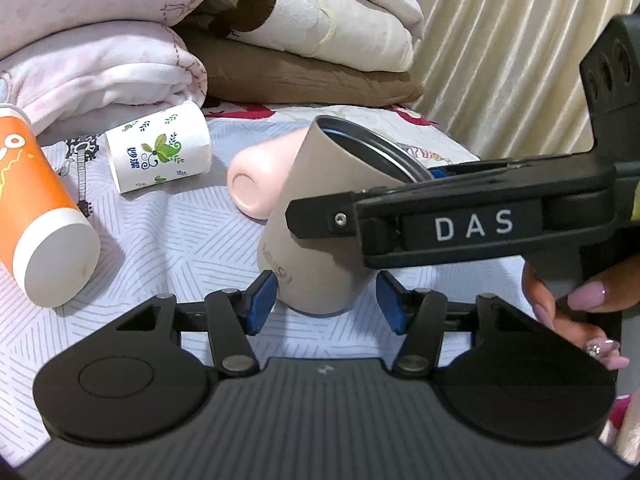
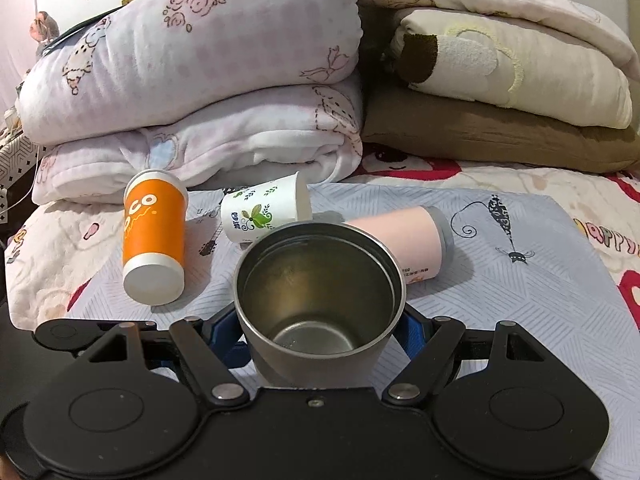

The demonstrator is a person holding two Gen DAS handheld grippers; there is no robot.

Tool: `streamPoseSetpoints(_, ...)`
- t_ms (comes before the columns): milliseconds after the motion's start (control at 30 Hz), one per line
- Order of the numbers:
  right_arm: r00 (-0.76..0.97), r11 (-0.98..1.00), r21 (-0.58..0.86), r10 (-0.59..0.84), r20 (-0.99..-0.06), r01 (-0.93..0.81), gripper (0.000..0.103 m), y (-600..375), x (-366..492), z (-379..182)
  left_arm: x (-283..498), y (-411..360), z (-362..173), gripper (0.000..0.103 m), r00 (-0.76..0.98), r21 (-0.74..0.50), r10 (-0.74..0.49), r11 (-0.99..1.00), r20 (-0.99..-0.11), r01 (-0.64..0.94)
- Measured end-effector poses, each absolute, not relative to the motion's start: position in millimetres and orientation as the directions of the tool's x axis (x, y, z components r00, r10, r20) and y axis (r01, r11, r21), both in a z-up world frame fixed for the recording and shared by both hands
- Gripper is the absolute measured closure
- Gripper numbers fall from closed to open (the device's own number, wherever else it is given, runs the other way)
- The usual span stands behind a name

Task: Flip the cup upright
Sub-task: 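Open the left gripper while the right gripper lowers the tumbler onto the cloth, then open the right gripper and withdraw both tools from the upright tumbler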

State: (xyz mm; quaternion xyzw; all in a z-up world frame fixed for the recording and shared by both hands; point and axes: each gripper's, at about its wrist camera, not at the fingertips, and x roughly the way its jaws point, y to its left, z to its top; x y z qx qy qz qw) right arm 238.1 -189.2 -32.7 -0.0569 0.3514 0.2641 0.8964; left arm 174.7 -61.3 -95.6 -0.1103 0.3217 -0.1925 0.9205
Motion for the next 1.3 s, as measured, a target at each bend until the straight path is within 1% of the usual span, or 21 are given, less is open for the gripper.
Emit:
streamPoseSetpoints(167, 0.616, 0.847, 0.058, 0.43, -0.66, -0.529, 0.021, -186, 236, -33, 177, -59, -97, 0.049, 0.713, -0.341, -0.425, 0.901, -0.558, 0.27)
streamPoseSetpoints(333, 0.62, 0.852, 0.049, 0.417, -0.665, -0.521, 0.02, -183, 234, -33, 176, -62, -97, 0.049, 0.715, -0.317, -0.412, 0.908, -0.565, 0.272)
streamPoseSetpoints(367, 0.62, 0.852, 0.055, 0.421, -0.662, -0.52, 0.021, -184, 234, -32, 176, -62, -97, 0.048, 0.714, -0.317, -0.411, 0.909, -0.568, 0.272)
streamPoseSetpoints(467, 0.599, 0.843, 0.106, 0.457, -0.658, -0.527, 0.02, -185, 233, -29, 176, -60, -97, 0.046, 0.71, -0.318, -0.41, 0.909, -0.573, 0.268)
streamPoseSetpoints(800, 0.604, 0.843, 0.118, 0.467, -0.646, -0.525, 0.02, -188, 232, -30, 171, -59, -86, 0.046, 0.733, -0.297, -0.389, 0.918, -0.558, 0.261)
streamPoseSetpoints(900, 0.604, 0.841, 0.135, 0.479, -0.637, -0.524, 0.016, -190, 228, -25, 168, -59, -83, 0.046, 0.735, -0.289, -0.374, 0.925, -0.566, 0.247)
streamPoseSetpoints(1000, 0.627, 0.849, 0.092, 0.453, -0.634, -0.521, 0.015, -192, 220, -15, 161, -58, -75, 0.046, 0.731, -0.274, -0.361, 0.931, -0.579, 0.242)
streamPoseSetpoints(1100, 0.642, 0.853, 0.115, 0.466, -0.609, -0.51, 0.015, -204, 211, 3, 150, -57, -63, 0.045, 0.736, -0.249, -0.343, 0.938, -0.584, 0.24)
streamPoseSetpoints(1167, 0.676, 0.871, 0.123, 0.451, -0.583, -0.475, 0.015, -215, 202, 18, 142, -55, -54, 0.045, 0.737, -0.235, -0.329, 0.944, -0.591, 0.232)
streamPoseSetpoints(1233, 0.717, 0.891, 0.146, 0.434, -0.545, -0.429, 0.015, -227, 188, 33, 133, -54, -44, 0.043, 0.741, -0.232, -0.333, 0.942, -0.582, 0.241)
streamPoseSetpoints(1267, 0.747, 0.902, 0.152, 0.421, -0.515, -0.404, 0.015, -233, 177, 43, 128, -53, -38, 0.039, 0.748, -0.236, -0.337, 0.941, -0.572, 0.243)
streamPoseSetpoints(1300, 0.766, 0.91, 0.152, 0.408, -0.496, -0.387, 0.015, -237, 169, 51, 123, -53, -31, 0.039, 0.754, -0.238, -0.334, 0.942, -0.566, 0.238)
